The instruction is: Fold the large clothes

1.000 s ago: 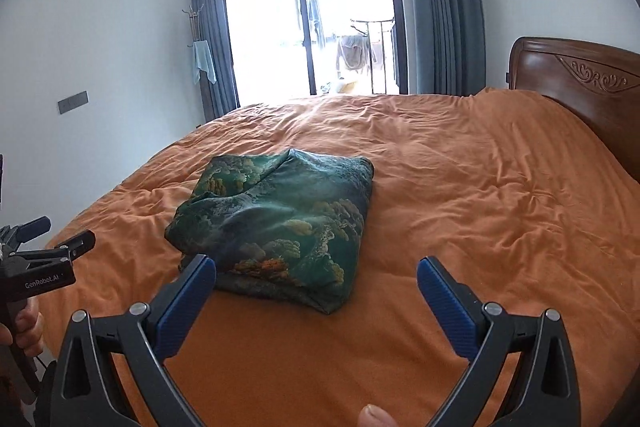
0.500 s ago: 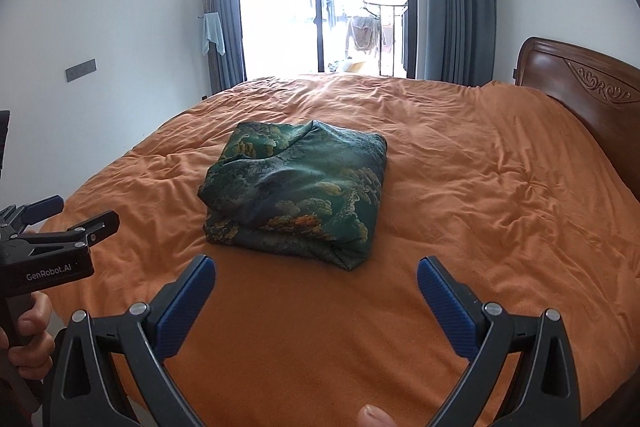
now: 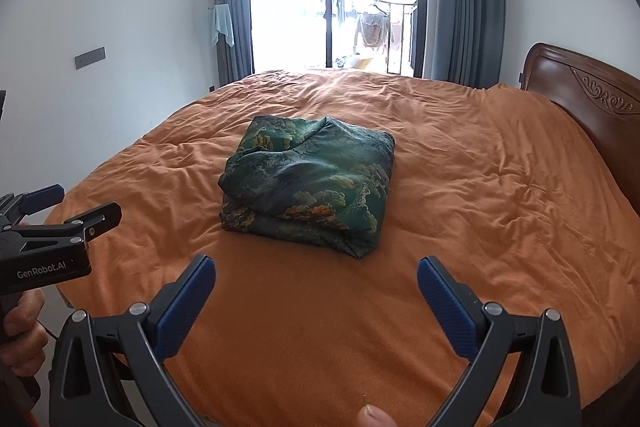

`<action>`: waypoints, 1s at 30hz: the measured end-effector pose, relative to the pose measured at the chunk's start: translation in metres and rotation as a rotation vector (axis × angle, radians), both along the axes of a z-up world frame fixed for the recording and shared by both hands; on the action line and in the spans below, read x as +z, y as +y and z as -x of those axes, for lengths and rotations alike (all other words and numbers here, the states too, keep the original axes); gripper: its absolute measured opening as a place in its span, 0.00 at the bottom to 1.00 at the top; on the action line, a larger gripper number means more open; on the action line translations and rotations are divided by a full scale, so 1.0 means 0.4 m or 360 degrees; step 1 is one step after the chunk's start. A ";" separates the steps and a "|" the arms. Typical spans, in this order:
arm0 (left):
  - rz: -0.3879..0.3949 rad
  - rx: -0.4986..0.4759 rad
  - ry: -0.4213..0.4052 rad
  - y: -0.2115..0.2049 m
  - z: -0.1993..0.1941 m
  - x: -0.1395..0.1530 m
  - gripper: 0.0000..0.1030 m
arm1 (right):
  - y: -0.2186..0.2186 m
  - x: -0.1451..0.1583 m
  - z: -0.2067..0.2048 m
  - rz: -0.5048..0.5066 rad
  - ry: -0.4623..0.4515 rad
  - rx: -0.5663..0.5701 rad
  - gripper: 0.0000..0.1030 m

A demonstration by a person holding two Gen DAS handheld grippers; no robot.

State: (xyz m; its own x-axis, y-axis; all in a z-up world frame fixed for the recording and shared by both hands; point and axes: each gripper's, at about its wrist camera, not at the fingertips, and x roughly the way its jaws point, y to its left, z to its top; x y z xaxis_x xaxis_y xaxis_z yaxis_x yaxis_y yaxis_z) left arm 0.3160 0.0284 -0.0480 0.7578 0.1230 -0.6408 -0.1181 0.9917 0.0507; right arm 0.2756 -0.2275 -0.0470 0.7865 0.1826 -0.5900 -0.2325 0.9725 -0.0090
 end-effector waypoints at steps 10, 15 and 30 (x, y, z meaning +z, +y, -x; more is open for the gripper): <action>-0.0028 0.0012 0.0016 -0.005 0.007 -0.007 1.00 | 0.010 0.019 0.015 0.0014 -0.0008 -0.0001 1.00; -0.0026 -0.0007 0.0025 -0.012 0.005 -0.009 1.00 | 0.012 0.013 0.017 0.0032 0.0008 -0.0014 1.00; -0.0044 -0.0016 0.0020 -0.027 0.004 -0.008 1.00 | 0.012 0.013 0.013 0.0030 0.0013 -0.0038 1.00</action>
State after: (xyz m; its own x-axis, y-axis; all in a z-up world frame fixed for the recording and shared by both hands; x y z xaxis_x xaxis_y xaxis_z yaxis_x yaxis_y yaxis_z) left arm 0.3143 0.0174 -0.0513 0.7509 0.1328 -0.6469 -0.1070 0.9911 0.0794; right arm 0.2703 -0.2229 -0.0416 0.7856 0.1526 -0.5996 -0.2094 0.9775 -0.0256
